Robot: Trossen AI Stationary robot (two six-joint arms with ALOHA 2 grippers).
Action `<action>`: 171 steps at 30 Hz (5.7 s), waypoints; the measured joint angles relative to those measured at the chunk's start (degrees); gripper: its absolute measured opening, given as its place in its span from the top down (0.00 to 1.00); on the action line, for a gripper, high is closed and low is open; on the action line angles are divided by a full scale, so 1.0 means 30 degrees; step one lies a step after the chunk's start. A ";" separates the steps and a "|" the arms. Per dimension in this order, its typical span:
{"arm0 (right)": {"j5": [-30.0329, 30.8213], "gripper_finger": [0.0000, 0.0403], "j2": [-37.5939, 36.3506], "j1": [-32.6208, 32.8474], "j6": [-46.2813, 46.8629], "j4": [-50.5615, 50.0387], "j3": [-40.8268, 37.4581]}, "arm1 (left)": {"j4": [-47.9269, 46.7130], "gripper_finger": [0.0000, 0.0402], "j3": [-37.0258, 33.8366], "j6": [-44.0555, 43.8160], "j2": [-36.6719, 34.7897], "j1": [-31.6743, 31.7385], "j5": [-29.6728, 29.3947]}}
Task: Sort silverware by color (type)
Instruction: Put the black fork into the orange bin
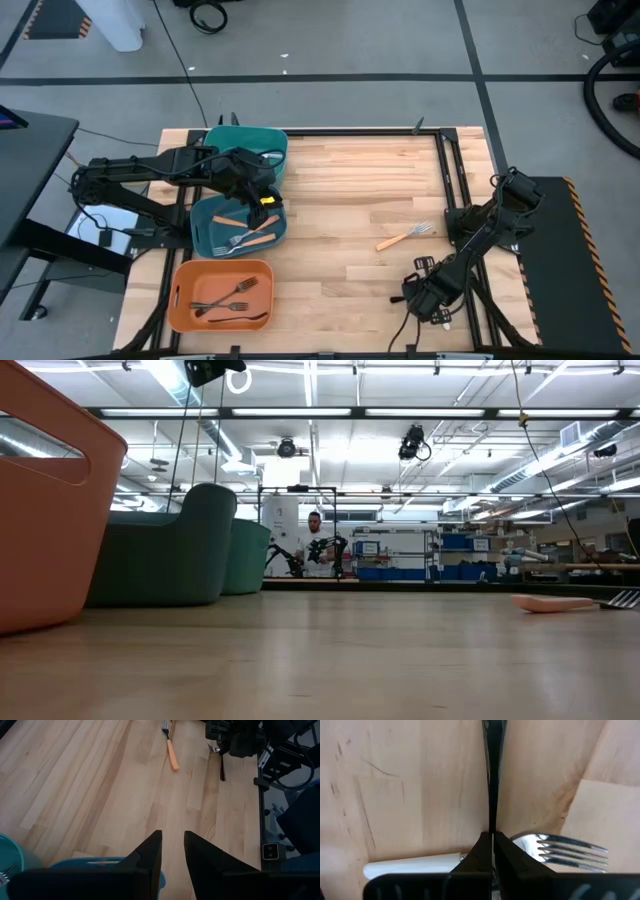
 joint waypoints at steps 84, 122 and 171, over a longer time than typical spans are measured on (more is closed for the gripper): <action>0.7048 0.98 -0.0695 -2.1704 -1.6887 0.1900 1.7303 | 1.0215 0.61 0.0000 -0.3337 0.1643 0.3526 -0.8342; 0.6686 0.98 -0.0600 -2.0684 -1.6764 0.2023 1.7357 | 1.4606 0.97 0.0007 -0.0398 0.2663 0.5008 -0.6622; 0.4362 0.75 -0.0913 -1.5741 -0.6047 -0.1205 1.7378 | -0.9557 0.97 -0.0007 -0.9617 -0.1268 -1.1708 0.0818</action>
